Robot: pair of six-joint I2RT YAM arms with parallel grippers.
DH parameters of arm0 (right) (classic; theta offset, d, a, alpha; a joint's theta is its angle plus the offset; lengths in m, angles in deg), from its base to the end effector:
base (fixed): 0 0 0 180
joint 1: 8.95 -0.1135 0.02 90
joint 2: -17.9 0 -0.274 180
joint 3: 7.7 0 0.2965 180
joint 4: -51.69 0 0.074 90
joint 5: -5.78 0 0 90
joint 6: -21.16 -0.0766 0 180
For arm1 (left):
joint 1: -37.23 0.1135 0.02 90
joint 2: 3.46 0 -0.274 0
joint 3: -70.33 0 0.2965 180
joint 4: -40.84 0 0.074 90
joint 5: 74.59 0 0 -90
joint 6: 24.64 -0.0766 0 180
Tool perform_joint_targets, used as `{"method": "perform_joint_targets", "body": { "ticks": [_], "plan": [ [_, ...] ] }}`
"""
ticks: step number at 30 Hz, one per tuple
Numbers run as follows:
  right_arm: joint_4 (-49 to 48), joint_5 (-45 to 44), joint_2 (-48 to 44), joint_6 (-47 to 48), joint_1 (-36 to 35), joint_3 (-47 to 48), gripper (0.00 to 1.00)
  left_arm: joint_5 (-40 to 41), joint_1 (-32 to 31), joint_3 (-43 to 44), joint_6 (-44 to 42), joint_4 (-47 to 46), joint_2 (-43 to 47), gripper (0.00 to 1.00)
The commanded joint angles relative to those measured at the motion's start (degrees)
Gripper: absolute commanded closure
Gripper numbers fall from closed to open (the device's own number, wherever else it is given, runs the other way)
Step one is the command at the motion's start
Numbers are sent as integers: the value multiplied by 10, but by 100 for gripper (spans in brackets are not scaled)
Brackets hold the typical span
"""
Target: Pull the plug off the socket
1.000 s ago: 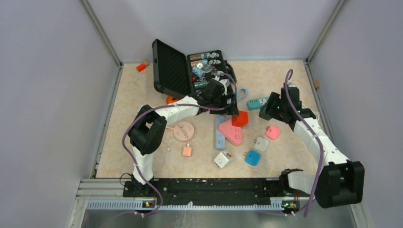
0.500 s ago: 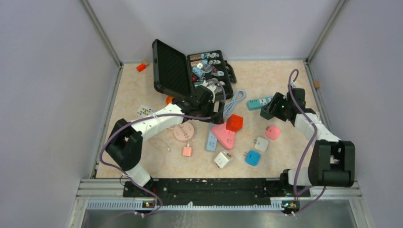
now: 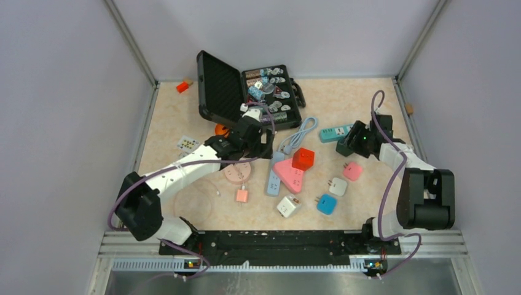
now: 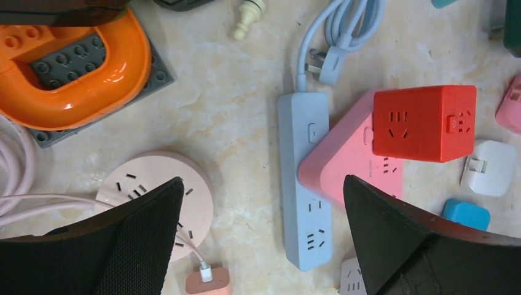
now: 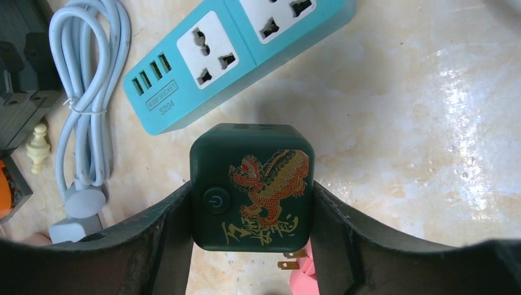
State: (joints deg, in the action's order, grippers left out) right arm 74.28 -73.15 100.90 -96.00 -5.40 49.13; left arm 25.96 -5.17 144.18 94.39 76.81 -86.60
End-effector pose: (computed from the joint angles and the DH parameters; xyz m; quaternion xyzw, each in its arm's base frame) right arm 0.3513 -0.0071 0.1425 0.2139 0.9073 0.1601 0.3246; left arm 0.2937 -0.2492 0.2316 0.0724 0.9186 -0.1522 0.3573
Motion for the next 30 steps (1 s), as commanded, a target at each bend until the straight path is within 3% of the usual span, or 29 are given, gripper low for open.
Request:
{"method": "perform_joint_targets", "body": {
  "ticks": [1, 4, 6, 14, 19, 30],
  "plan": [
    [-10, -55, 3, 6, 4, 26, 37, 51, 0, -11, 10, -3, 29, 1],
    [1, -80, -7, 10, 4, 28, 19, 60, 0, -27, 12, -18, 43, 1],
    [14, -93, -14, 13, 4, 34, 15, 68, 0, -46, 16, -34, 58, 1],
    [110, -166, -47, -15, 4, 67, 13, 57, 0, -53, 38, -25, 87, 1],
    [107, -182, -85, -56, 4, 62, 13, 23, 0, -63, 19, -28, 94, 1],
    [86, -55, -117, -39, -12, 36, 15, -72, -1, -33, 39, 0, 24, 1]
  ]
}}
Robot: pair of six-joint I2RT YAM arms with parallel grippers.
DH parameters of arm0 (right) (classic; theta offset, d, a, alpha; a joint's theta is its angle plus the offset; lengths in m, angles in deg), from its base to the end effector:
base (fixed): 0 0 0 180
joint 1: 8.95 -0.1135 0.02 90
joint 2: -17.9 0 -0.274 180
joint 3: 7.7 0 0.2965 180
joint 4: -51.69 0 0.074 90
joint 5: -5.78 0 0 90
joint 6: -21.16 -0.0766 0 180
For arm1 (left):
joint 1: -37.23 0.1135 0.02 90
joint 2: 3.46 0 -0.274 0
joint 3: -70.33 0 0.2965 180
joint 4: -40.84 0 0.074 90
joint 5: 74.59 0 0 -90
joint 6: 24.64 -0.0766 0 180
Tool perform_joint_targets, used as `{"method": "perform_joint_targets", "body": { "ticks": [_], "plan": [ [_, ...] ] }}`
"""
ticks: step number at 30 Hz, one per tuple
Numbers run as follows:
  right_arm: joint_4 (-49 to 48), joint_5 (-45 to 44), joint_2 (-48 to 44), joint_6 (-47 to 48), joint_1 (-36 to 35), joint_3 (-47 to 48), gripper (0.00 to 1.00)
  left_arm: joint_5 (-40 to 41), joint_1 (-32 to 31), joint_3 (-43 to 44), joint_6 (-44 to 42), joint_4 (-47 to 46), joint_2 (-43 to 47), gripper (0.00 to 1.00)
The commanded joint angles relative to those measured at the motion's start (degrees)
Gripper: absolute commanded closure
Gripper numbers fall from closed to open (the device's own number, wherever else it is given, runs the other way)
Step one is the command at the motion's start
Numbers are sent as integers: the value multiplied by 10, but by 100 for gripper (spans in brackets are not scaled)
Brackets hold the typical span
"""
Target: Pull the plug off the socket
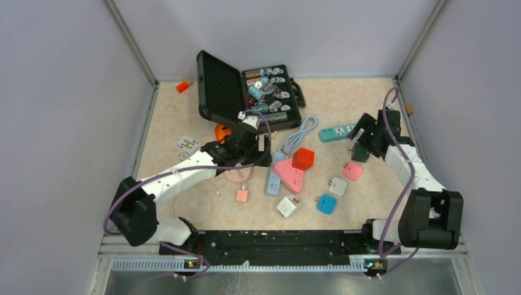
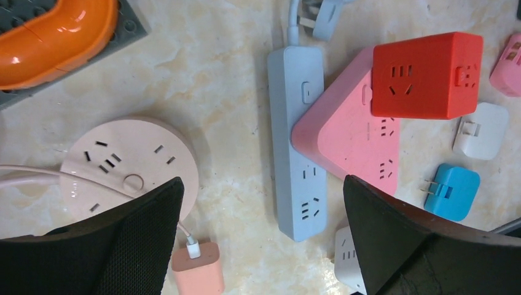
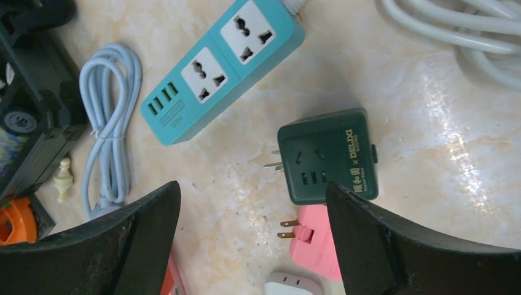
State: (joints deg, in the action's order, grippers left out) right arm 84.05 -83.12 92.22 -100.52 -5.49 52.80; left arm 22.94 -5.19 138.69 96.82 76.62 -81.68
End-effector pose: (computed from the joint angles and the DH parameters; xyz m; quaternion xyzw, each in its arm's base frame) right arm 0.3376 -0.0189 0.1978 0.2766 0.8855 0.0996 0.3597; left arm 0.2733 -0.2361 0.2238 0.0636 0.9221 -0.1778 0.3376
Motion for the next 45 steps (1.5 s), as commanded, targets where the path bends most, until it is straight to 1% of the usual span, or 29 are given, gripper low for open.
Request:
{"method": "perform_joint_targets", "body": {
  "ticks": [1, 3, 5, 8, 9, 12, 16, 19, 24, 29, 32, 34, 38, 42, 45],
  "plan": [
    [-13, 54, -38, 6, -17, -6, 16, -46, 0, 26, 19, 4, -33, 1],
    [-14, 73, -57, -1, -40, -17, 16, -52, 0, 34, 25, 7, -48, 1],
    [-24, 91, -76, -8, -80, -31, 16, -57, 0, 41, 31, 11, -64, 1],
    [-59, 150, -88, -41, -137, -56, 16, -71, -1, 53, 42, 10, -94, 1],
    [-68, 154, -88, -58, -153, -61, 16, -89, -2, 57, 45, 9, -104, 1],
    [-80, 117, -85, -82, -216, -65, 16, -103, -3, 67, 57, 4, -129, 1],
    [-49, 34, -61, -109, -273, -54, 16, -86, -6, 73, 67, 5, -155, 1],
    [-44, 8, -43, -116, -289, -60, 16, -81, -7, 76, 69, 9, -175, 1],
    [-88, 16, -27, -118, -298, -83, 16, -90, -7, 77, 65, 7, -194, 1],
    [-114, 36, 11, -116, -313, -72, 18, -91, -7, 86, 61, 3, -204, 2],
    [-128, 15, 31, -127, -333, -61, 19, -98, -7, 115, 58, 20, -221, 4],
    [-122, -1, 47, -139, -342, -50, 20, -88, -7, 130, 58, 35, -230, 6],
    [-93, -44, 71, -150, -361, -32, 23, -81, -7, 111, 58, 39, -231, 8],
    [-125, -31, 66, -155, -369, -47, 23, -81, -7, 81, 62, 21, -223, 13],
    [-158, -14, 55, -164, -371, -60, 20, -81, -6, 74, 65, 13, -219, 19]
  ]
}}
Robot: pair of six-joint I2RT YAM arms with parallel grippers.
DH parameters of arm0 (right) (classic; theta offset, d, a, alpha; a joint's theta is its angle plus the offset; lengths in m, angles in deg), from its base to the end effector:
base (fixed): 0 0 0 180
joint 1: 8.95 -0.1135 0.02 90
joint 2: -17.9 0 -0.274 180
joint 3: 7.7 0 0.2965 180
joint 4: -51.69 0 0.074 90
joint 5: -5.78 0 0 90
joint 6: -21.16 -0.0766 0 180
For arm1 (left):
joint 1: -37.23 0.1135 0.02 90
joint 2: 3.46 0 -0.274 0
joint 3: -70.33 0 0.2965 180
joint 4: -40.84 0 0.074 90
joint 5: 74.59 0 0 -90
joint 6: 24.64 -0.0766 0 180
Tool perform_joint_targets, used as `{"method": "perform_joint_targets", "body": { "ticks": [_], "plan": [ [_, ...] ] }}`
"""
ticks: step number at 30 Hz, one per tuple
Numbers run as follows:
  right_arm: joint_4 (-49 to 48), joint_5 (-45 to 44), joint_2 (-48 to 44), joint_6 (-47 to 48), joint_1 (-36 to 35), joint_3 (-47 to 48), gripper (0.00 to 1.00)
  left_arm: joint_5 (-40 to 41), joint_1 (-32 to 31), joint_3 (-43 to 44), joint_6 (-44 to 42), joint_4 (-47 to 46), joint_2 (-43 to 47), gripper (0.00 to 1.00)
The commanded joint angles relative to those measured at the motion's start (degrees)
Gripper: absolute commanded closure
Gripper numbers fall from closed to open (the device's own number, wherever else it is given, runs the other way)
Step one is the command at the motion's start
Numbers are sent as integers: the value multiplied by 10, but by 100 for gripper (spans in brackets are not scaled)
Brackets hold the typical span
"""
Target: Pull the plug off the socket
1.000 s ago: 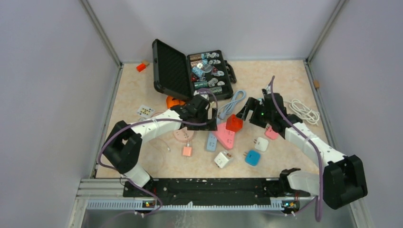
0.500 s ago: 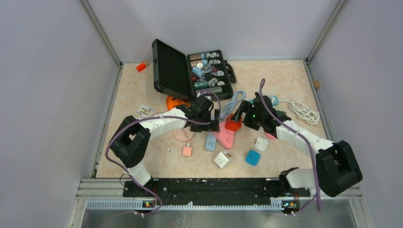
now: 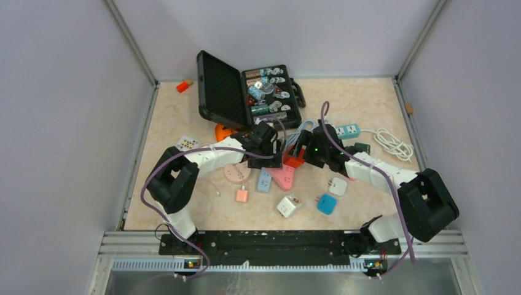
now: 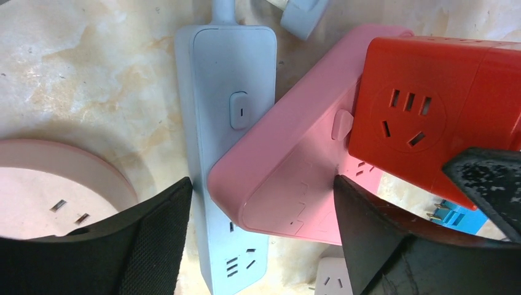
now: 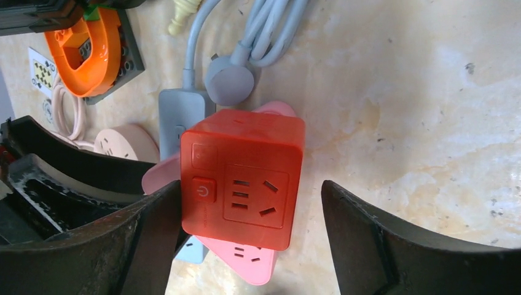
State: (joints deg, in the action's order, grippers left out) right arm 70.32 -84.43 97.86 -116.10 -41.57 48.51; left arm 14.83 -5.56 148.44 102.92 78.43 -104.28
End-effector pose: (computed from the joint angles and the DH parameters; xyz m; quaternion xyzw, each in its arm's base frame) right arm 0.2990 0.1911 0.1624 0.1173 0.9073 0.2579 0.3106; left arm 0.3074 -0.2856 0.1373 0.0454 0.9655 -0.1691 0.1927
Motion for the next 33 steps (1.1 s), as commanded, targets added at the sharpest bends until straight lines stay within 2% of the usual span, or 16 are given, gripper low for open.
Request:
{"method": "perform_joint_targets", "body": {
  "ticks": [1, 4, 7, 11, 14, 19, 23, 27, 33],
  "plan": [
    [-34, 0, -5, -12, -10, -22, 20, -1, -3, -24, 5, -7, 7, 21],
    [-52, 16, -6, -17, -11, -23, 19, 0, -3, -25, 4, -10, 10, 27],
    [-26, 6, 16, -14, -10, -3, 21, 0, -3, -25, 5, -8, 9, 29],
    [-7, 5, 41, -16, -11, 10, 34, 20, -3, -30, 6, 0, 10, 32],
    [-3, 5, 45, -15, -15, 14, 52, 37, -2, -34, 4, 8, 11, 36],
    [47, -21, 43, 7, -17, 48, 99, 59, -2, -35, 0, 24, 4, 42],
    [27, 31, 17, 3, -11, 54, 100, 88, -2, -39, 8, 56, -18, 43],
    [1, 76, 4, 9, -8, 68, 100, 101, -2, -64, 12, 61, -27, 48],
    [107, -107, 26, 98, -71, 134, 100, 95, -2, -89, 19, 46, -29, 57]
  ]
}}
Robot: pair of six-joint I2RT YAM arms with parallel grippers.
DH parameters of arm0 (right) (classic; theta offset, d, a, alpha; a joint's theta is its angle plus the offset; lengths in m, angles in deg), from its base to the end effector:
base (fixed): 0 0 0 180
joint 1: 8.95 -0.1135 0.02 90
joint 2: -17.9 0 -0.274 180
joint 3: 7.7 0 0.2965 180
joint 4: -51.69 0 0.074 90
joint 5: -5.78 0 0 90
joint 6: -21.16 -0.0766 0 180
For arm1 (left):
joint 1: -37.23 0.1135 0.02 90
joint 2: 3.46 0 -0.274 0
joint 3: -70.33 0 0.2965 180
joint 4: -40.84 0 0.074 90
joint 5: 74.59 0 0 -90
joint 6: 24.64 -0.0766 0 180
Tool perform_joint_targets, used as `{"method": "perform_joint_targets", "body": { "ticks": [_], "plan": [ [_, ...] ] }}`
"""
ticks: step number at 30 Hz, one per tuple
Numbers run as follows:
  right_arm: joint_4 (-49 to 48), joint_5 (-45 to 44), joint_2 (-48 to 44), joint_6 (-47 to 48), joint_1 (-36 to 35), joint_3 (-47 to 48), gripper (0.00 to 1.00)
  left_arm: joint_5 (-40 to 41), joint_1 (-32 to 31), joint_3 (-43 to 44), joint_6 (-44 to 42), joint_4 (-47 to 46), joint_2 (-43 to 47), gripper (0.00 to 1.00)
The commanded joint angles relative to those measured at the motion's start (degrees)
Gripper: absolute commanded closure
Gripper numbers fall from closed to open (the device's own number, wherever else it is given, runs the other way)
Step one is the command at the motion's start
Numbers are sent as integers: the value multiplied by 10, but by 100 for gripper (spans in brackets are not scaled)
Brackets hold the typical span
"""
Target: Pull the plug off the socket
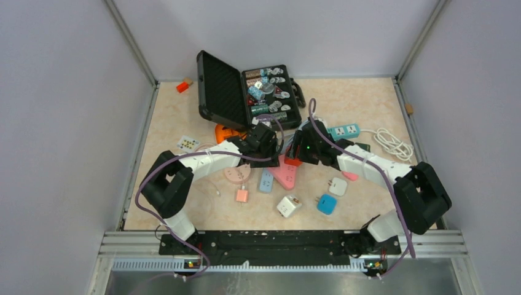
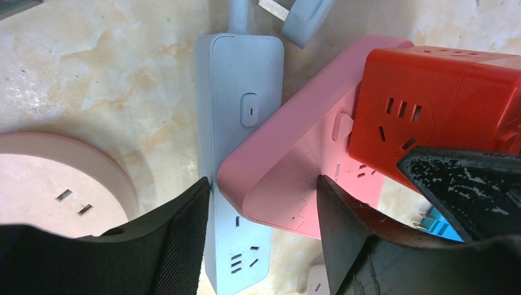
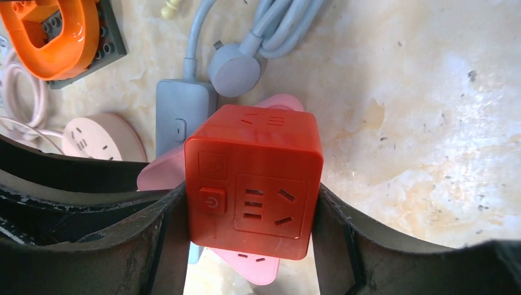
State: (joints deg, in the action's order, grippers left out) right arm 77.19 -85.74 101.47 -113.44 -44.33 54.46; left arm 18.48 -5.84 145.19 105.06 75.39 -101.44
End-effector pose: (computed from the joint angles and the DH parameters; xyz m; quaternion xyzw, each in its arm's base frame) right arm 0.3014 0.2115 0.1676 0.0796 0.9266 0.2265 0.2893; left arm 0.3032 -0.2778 0.1413 0.0208 0.9599 -0.1647 0.2258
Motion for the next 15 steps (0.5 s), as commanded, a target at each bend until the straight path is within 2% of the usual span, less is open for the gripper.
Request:
{"method": "perform_joint_targets", "body": {
  "ticks": [1, 5, 15],
  "plan": [
    [46, -123, -7, 73, -50, 75, 100, 57, 1, -58, -1, 75, -59, 57],
    [45, -143, -19, 56, -50, 55, 100, 58, 1, -63, -1, 73, -59, 59],
    [-66, 38, -37, -22, -29, 12, 100, 47, 0, -86, 0, 51, -64, 66]
  ]
}}
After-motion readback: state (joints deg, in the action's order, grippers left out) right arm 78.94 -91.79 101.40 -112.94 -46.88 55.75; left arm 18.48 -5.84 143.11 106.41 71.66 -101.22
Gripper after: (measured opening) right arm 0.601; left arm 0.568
